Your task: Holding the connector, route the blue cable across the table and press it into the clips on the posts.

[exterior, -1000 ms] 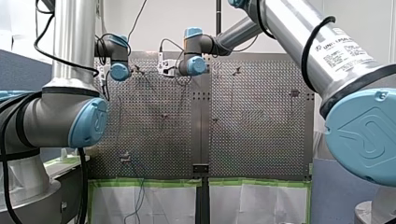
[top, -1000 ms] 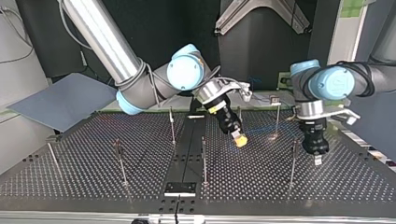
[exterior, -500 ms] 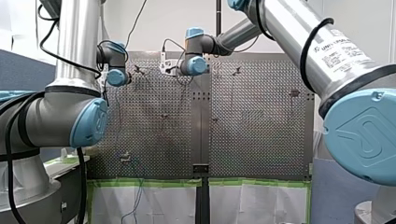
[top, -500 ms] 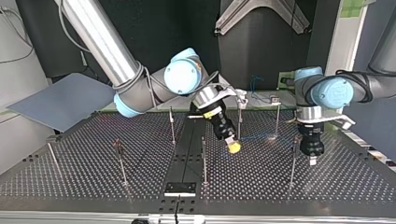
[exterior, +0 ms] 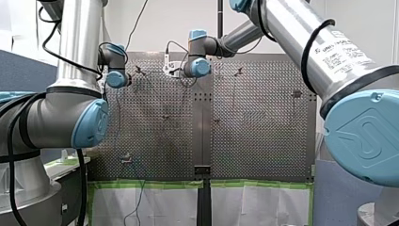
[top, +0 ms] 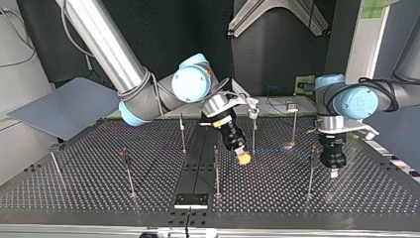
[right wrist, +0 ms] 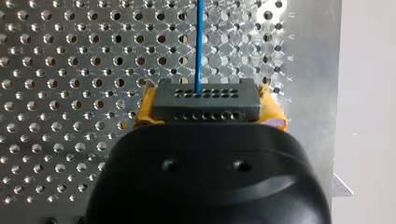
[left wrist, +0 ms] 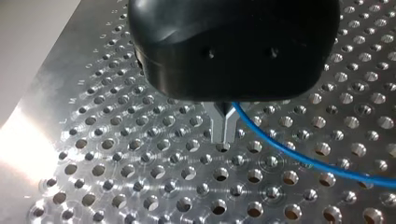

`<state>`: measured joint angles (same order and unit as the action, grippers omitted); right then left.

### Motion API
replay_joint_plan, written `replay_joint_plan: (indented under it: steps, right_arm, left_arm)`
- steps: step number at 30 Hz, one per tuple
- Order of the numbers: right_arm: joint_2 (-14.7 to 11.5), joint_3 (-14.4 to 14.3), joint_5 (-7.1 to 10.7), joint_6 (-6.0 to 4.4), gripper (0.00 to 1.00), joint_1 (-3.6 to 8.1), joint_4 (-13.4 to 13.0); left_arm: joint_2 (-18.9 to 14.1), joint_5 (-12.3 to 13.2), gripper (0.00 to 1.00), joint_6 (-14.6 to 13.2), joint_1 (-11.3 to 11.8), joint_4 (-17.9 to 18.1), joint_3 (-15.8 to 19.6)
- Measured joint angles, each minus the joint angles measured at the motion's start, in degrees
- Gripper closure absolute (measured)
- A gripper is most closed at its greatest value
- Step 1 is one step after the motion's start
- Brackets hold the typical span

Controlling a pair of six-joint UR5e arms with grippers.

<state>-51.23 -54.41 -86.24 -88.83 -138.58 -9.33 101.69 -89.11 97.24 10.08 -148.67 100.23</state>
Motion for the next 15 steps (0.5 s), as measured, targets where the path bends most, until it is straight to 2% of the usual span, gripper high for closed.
replay_joint_plan:
  steps: [1, 2, 3, 4, 5, 6, 7, 8, 15]
  right_arm:
    - [0.01, 0.00, 0.03, 0.00, 1.00, 0.00, 0.00]
    - [0.01, 0.00, 0.05, 0.01, 1.00, 0.00, 0.00]
    - [0.01, 0.01, 0.10, 0.02, 1.00, 0.01, 0.00]
    - [0.01, 0.01, 0.16, 0.03, 1.00, 0.01, 0.00]
    - [0.01, 0.01, 0.21, 0.03, 1.00, 0.01, 0.00]
    - [0.01, 0.01, 0.27, 0.03, 1.00, 0.01, 0.01]
    - [0.01, 0.02, 0.30, 0.03, 1.00, 0.00, 0.00]
    - [0.02, 0.02, 0.32, 0.04, 1.00, -0.01, 0.01]
    - [0.02, 0.16, 0.43, 0.04, 1.00, -0.13, 0.08]
  left_arm:
    - [0.00, -0.05, 0.79, 0.29, 0.06, -0.02, 0.00]
    - [0.00, -0.15, 0.66, 0.56, 0.11, -0.05, 0.01]
    - [-0.02, -0.32, 0.66, 0.87, 0.17, -0.09, 0.01]
    - [-0.03, -0.67, 0.50, 1.37, 0.23, -0.14, 0.01]
    - [-0.03, -1.01, 0.24, 1.78, 0.21, -0.20, 0.02]
    - [-0.05, -1.41, 0.24, 2.22, 0.16, -0.29, 0.02]
    - [-0.09, -1.95, 0.06, 2.80, 0.09, -0.40, 0.02]
    - [-0.11, -2.35, 0.00, 3.23, 0.05, -0.48, 0.02]
    - [-0.56, -5.69, 0.00, 6.62, -0.18, -2.26, 0.60]
